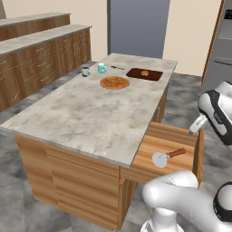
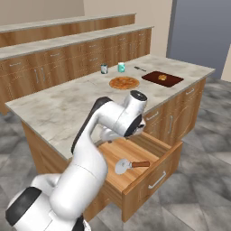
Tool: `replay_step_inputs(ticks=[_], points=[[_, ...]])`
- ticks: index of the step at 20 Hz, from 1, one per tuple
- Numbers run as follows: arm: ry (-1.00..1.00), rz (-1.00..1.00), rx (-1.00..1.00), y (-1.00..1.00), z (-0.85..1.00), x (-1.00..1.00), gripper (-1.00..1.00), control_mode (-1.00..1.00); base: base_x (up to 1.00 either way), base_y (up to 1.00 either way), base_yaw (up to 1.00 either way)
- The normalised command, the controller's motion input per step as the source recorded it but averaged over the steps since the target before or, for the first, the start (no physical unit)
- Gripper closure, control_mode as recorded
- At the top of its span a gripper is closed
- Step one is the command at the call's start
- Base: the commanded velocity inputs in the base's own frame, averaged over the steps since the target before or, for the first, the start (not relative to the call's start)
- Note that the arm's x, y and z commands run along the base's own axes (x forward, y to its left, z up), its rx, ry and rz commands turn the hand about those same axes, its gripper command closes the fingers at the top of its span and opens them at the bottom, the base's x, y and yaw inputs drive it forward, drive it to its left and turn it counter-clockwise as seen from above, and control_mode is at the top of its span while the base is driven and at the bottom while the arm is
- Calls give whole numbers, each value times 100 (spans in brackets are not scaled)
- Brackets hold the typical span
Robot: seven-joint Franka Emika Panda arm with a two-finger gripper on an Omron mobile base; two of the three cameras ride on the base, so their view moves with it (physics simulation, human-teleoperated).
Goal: Take the pizza cutter from the drawer on the right and place it on the dining counter for cutting.
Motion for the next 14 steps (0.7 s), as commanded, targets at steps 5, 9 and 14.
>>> replay_step_inputs(ticks=[5,9,14], points=[[-10,23,-33,30,0,0,-100,-100,0,0,0],[0,23,-27,4,0,0,-100,-100,0,0,0],[0,23,-3,-19,-5,2,-100,-100,0,0,0]])
